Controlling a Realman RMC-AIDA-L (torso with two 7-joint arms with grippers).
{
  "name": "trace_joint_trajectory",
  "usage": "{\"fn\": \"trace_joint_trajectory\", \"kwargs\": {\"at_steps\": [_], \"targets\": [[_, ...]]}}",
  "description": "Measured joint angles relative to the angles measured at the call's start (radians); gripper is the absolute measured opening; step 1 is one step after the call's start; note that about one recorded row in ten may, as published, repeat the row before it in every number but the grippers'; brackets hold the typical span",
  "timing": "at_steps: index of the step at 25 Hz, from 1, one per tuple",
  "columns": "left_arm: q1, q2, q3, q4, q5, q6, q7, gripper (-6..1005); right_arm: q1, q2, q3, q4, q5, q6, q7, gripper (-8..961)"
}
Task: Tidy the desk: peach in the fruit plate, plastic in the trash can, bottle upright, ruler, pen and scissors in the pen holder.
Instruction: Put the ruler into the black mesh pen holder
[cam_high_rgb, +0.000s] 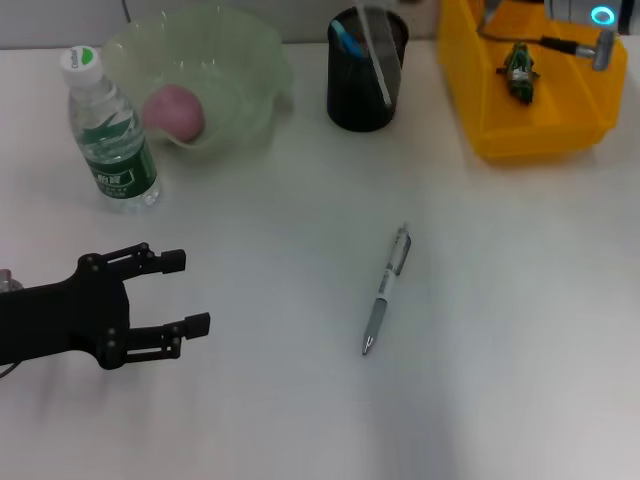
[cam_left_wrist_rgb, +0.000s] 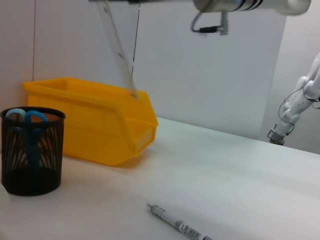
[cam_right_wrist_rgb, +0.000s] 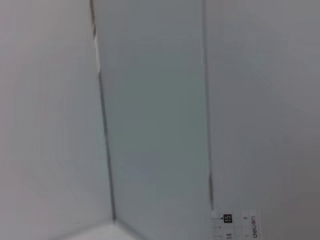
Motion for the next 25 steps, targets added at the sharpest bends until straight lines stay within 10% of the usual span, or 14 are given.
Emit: {"fn": "trace_joint_trajectory", "kwargs": {"at_steps": [12,25], "targets": [[-0.01,0.0,0.0,0.002,0.0,0.001,-0.009,834,0.069,0.004,-0.007,0.362,0.658,0.1,-0.682,426],[-0.023,0.0,-0.001,0.002,-0.005,-0.002,-0.021,835,0.199,0.005,0.004,0.593,0.787,0.206,-0.917,445]]}}
